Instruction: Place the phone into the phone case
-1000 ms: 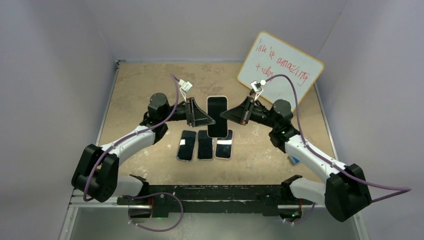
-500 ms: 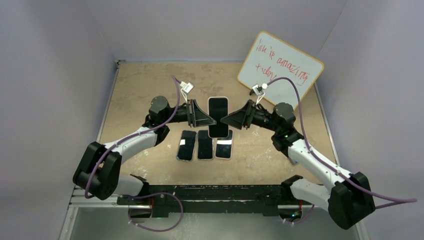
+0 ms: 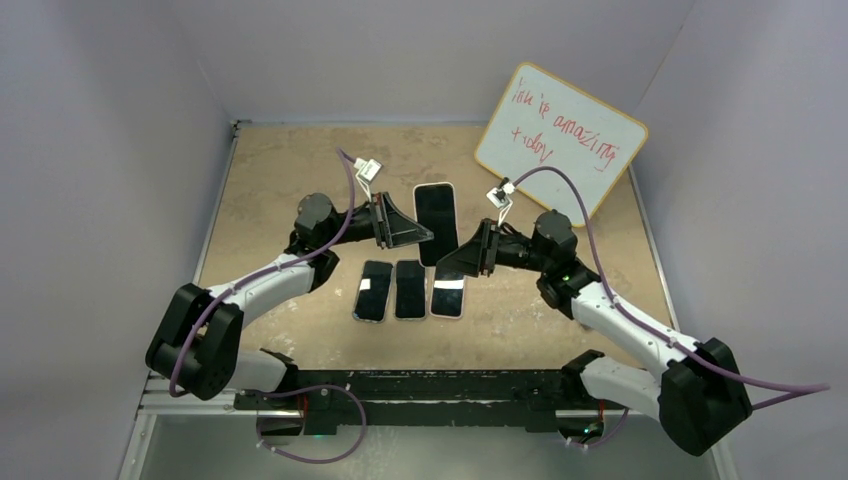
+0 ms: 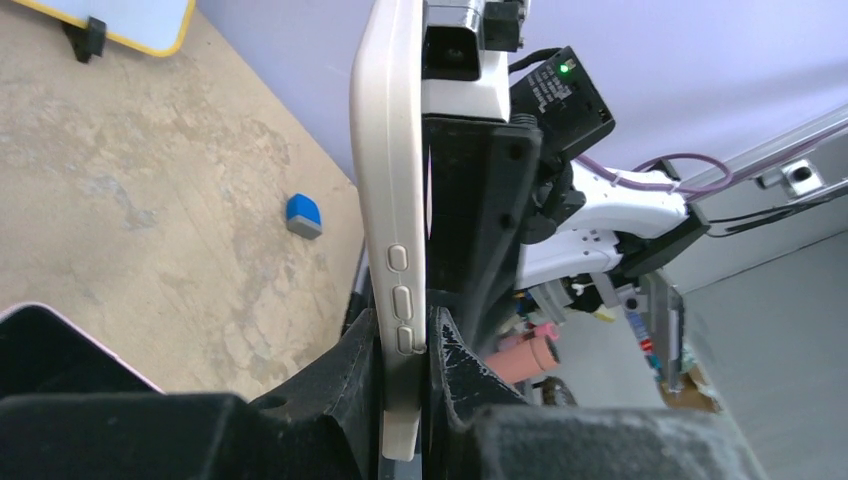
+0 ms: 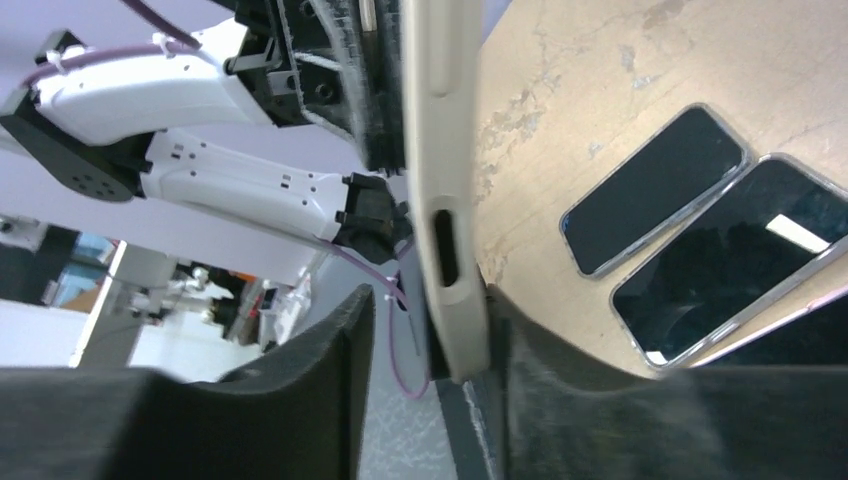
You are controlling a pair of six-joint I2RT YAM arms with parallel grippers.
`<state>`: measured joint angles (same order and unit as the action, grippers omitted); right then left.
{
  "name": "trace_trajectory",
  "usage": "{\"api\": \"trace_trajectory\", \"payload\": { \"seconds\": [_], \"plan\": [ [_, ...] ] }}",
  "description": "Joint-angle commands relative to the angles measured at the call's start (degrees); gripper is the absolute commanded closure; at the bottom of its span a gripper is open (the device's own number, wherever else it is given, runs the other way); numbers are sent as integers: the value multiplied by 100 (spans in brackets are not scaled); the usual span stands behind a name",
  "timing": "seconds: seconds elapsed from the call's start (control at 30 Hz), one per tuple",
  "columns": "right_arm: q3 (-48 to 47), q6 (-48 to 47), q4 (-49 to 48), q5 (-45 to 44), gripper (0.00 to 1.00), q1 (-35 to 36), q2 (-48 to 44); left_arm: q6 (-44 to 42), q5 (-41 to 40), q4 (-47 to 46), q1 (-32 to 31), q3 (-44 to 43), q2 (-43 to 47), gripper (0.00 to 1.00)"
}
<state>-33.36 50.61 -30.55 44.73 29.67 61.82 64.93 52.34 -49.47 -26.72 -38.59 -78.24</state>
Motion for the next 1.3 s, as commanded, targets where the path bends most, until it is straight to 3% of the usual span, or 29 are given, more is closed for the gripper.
{"api": "trace_trajectory", "payload": {
  "seconds": [0.0,0.07,0.23,0.33,0.37,0.5,0.57,0.63,0.7,0.77,0.97,1.0,1.13,1.27],
  "plan": [
    [-43,-15,62,-61,70,21,-25,-161,-216,-332,-6,-125,126,100],
    [26,134,86,-172,98,21,-57,-611,-264,151,-3,-194,173,100],
    [83,633,-15,-419,100,24,-23,-2147,-765,2135,0,-548,449,100],
    [33,799,-64,-392,100,22,114,-2465,-719,2605,0,-691,515,100],
    [32,821,-158,-344,96,28,126,-2437,-620,2601,0,-714,508,100],
    [-34,588,-63,-452,50,23,-41,-1895,-72,2108,0,-704,522,100],
    [-90,434,41,-627,38,22,-174,-1672,159,1909,0,-671,542,100],
    [-113,396,-9,-702,35,23,-216,-1436,359,1643,0,-589,545,100],
    [-136,394,-96,-703,39,22,-160,-1227,492,1383,0,-495,539,100],
    [-138,428,-303,-679,49,25,-50,-1088,538,1231,0,-423,546,100],
    [26,757,-976,-636,92,23,142,-964,617,1153,0,-409,505,100],
    [38,758,-1001,-674,98,28,119,-997,613,1286,0,-435,498,94],
    [87,784,-1068,-970,100,13,-32,-1331,370,1954,17,-494,510,61],
    [177,863,-1208,-1311,100,4,-159,-1209,226,1944,21,-357,458,49]
  ]
}}
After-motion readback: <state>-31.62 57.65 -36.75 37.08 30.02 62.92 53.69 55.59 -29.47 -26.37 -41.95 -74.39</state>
